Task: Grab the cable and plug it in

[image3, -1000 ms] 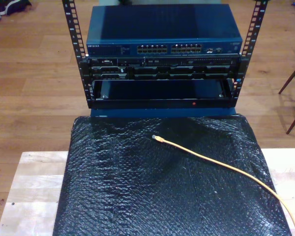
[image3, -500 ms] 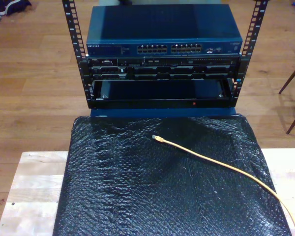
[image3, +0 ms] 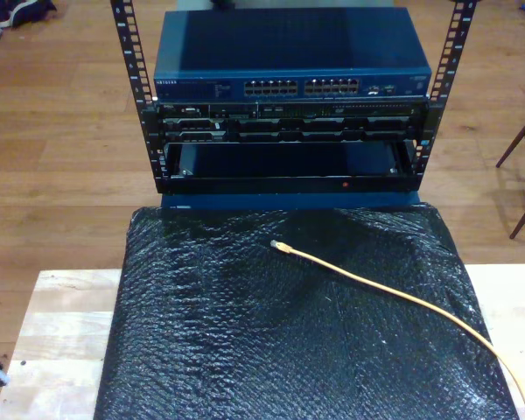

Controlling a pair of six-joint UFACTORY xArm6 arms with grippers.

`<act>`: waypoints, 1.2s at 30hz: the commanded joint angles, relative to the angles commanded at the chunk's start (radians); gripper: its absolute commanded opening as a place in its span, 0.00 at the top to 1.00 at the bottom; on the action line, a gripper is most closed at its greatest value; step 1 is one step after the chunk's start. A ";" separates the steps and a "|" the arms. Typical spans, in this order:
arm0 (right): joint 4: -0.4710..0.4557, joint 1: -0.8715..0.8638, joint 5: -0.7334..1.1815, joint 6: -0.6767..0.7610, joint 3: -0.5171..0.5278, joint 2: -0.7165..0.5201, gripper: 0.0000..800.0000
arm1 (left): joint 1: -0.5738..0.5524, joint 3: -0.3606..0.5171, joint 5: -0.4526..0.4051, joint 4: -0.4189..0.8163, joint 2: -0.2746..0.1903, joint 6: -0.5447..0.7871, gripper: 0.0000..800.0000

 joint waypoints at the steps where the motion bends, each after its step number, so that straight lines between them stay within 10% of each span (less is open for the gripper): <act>1: 0.011 0.012 0.000 0.005 -0.023 0.017 0.01 | -0.021 0.000 -0.002 -0.002 0.000 -0.005 0.00; 17: 0.008 0.190 0.000 0.032 -0.273 0.196 0.01 | -0.094 -0.014 -0.008 -0.002 0.041 -0.071 0.00; 36: -0.107 0.569 -0.133 0.219 -0.330 0.364 0.01 | -0.275 -0.109 -0.014 -0.008 0.114 -0.192 0.00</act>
